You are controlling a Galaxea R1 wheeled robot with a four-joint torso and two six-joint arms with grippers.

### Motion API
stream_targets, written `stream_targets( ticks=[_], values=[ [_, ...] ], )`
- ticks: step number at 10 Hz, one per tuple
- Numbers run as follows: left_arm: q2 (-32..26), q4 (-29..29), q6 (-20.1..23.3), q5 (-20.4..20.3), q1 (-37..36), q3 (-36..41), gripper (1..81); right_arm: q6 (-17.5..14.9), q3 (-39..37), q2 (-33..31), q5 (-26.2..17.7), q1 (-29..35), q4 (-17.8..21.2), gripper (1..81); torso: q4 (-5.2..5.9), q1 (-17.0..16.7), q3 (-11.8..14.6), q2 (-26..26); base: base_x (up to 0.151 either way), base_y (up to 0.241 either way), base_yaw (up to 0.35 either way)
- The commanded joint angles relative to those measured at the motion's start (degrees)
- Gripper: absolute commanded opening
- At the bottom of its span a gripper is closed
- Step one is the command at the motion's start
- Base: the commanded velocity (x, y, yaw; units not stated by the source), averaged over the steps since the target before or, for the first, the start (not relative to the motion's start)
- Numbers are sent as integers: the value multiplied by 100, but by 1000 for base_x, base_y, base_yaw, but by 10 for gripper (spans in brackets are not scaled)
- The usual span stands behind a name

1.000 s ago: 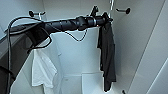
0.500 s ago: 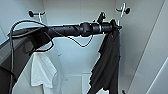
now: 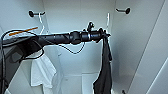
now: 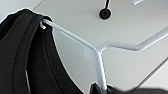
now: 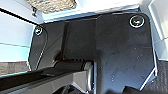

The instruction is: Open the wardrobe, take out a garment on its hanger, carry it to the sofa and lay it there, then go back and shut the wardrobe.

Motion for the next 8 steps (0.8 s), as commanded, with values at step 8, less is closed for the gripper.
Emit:
stream_targets(
  ticks=[8],
  values=[
    [-556,182,94,-160,-762,711,10,-33,125,57,-330,249,-20,811,0,0,0,0,0,0,0]
  ],
)
